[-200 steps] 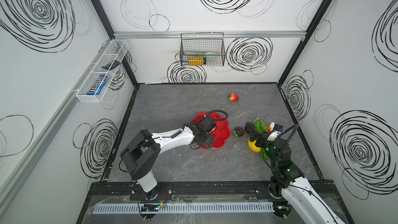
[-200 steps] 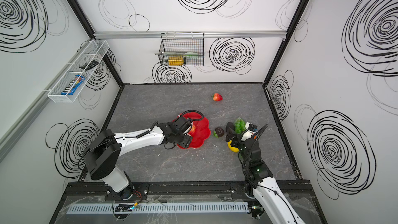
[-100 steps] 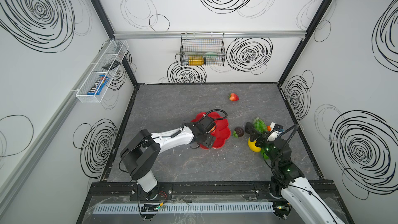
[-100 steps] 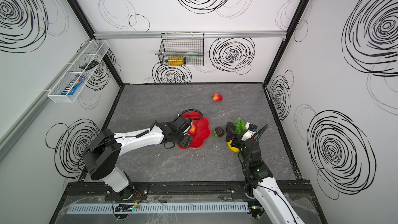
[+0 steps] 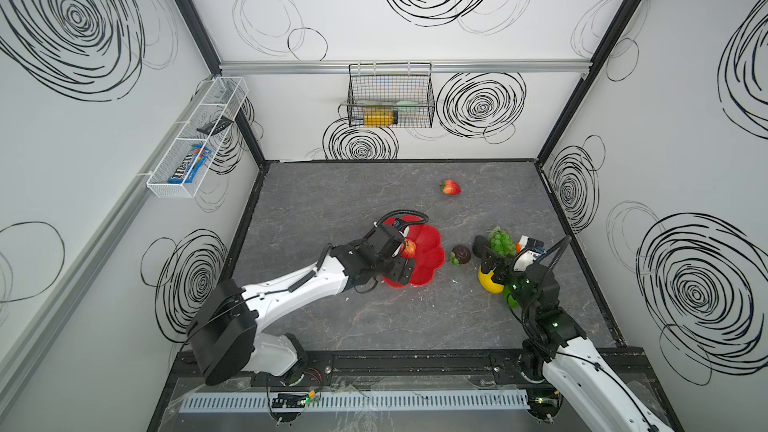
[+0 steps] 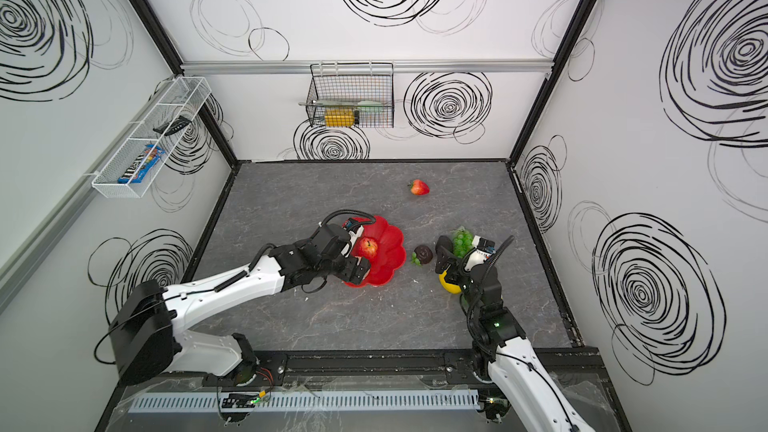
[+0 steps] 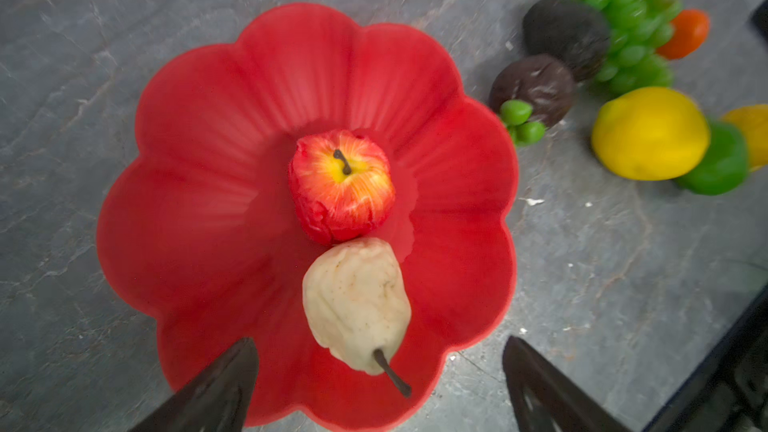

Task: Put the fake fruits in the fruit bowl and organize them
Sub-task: 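Lift the left gripper away while the right gripper grasps the yellow lemon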

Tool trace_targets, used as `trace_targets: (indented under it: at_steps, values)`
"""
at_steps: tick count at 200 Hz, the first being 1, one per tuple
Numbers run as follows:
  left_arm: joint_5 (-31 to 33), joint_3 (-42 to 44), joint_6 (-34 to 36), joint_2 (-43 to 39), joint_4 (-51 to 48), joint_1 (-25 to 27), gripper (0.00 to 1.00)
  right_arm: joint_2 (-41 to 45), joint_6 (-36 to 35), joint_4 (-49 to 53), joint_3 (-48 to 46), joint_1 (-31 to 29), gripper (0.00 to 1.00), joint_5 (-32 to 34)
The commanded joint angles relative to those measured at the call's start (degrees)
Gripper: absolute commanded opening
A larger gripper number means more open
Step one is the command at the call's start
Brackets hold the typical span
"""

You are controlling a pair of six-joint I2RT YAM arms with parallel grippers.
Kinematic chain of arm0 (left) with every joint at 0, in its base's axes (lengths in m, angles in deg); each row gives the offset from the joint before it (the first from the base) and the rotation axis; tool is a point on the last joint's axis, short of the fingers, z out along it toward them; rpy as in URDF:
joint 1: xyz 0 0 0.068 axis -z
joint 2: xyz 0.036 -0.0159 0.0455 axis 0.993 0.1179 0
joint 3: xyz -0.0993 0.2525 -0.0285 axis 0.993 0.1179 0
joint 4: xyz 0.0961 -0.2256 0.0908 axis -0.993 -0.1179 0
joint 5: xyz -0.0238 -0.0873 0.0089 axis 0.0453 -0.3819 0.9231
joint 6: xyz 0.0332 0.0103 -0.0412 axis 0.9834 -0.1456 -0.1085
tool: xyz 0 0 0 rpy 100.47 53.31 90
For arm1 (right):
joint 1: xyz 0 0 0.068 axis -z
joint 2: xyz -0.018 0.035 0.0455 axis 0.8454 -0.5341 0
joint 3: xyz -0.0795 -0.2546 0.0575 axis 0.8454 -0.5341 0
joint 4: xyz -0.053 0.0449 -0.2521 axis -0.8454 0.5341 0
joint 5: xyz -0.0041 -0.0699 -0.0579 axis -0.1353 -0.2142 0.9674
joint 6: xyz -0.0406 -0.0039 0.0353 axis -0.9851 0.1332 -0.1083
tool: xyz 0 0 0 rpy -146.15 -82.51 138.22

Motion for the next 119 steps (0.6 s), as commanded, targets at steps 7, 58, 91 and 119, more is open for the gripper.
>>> trace_targets:
  at_steps: [7, 58, 91, 119]
  values:
    - [3.34, 6.64, -3.32, -9.42, 10.16, 0.28, 0.96, -4.61, -0.48, 6.45, 7.23, 0.19, 0.97, -1.62]
    - [11.94, 21.22, -5.42, -26.74, 20.12, -1.14, 0.94, -11.59, 1.88, 20.83, 13.59, -0.13, 1.00, -2.70]
    - [14.34, 28.50, -6.95, -33.46, 24.31, -2.02, 0.95, -14.56, 5.64, 22.60, 13.56, -2.72, 0.98, -2.10]
    - [15.37, 33.00, -6.65, -36.65, 26.66, -2.50, 0.95, -16.00, 7.45, 23.61, 13.78, -5.37, 0.99, 2.03]
